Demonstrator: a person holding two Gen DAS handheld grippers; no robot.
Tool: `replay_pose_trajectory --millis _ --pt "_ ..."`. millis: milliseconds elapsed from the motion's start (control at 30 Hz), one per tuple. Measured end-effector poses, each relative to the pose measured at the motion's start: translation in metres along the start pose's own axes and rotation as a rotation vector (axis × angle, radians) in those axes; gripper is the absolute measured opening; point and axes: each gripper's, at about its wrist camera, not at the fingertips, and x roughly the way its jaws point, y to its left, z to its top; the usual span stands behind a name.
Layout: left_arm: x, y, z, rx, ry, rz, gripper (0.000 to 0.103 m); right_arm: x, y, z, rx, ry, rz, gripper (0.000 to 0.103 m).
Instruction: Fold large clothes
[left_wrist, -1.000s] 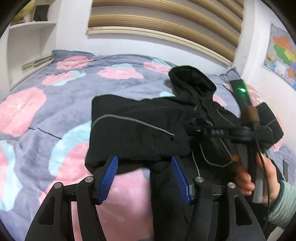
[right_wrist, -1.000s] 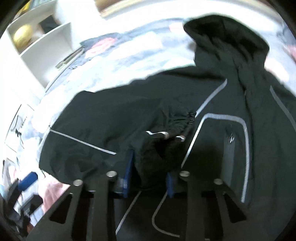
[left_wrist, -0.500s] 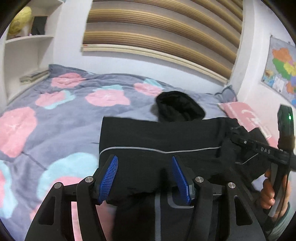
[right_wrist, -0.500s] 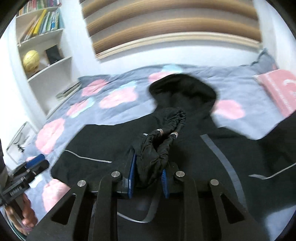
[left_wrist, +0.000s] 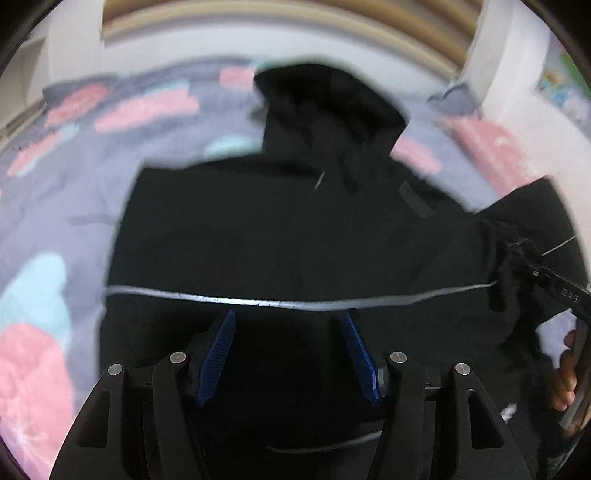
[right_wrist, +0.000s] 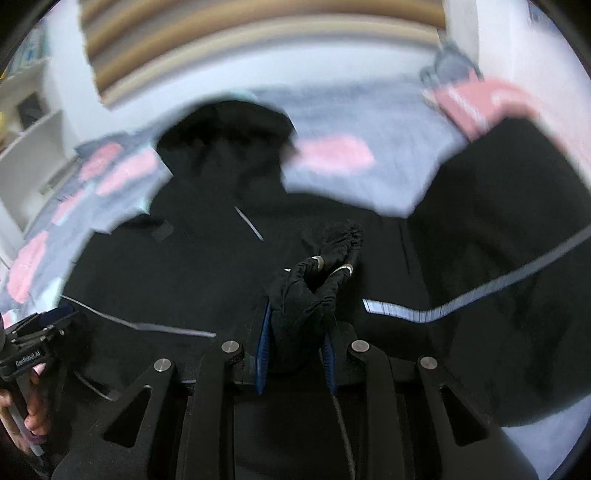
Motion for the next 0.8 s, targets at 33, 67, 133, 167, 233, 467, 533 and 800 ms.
replay_pose_trajectory --millis 33,67,133,167,233,467,533,800 --pt "0.008 0.001 -0.003 0.006 0.023 0.012 0.062 0.012 -0.008 -0.007 0.013 0.032 -0.003 0.029" --pt "0.015 -0.001 -0.006 0.024 0.028 0.029 0.062 0.022 -0.014 -0.013 0.029 0.055 -0.003 0.029" --pt "0.018 -0.008 -0.007 0.064 0.019 0.067 0.062 0.029 -0.022 -0.018 0.049 0.062 0.01 0.032" --pt "0.018 -0.009 -0.007 0.076 0.02 0.077 0.062 0.027 -0.024 -0.018 0.046 0.06 0.002 0.035" --pt "0.018 -0.008 -0.008 0.08 0.018 0.077 0.063 0.023 -0.022 -0.021 0.024 0.067 -0.044 0.05" --pt "-0.034 -0.01 0.001 0.007 -0.091 -0.029 0.062 -0.05 -0.003 -0.009 -0.058 -0.063 -0.134 0.057" --pt "-0.047 -0.02 0.005 0.014 -0.127 -0.034 0.062 -0.067 0.014 -0.003 -0.103 -0.126 -0.134 0.061" --pt "0.01 -0.035 -0.003 -0.02 -0.014 -0.03 0.062 0.021 0.053 -0.018 -0.183 0.067 -0.111 0.064"
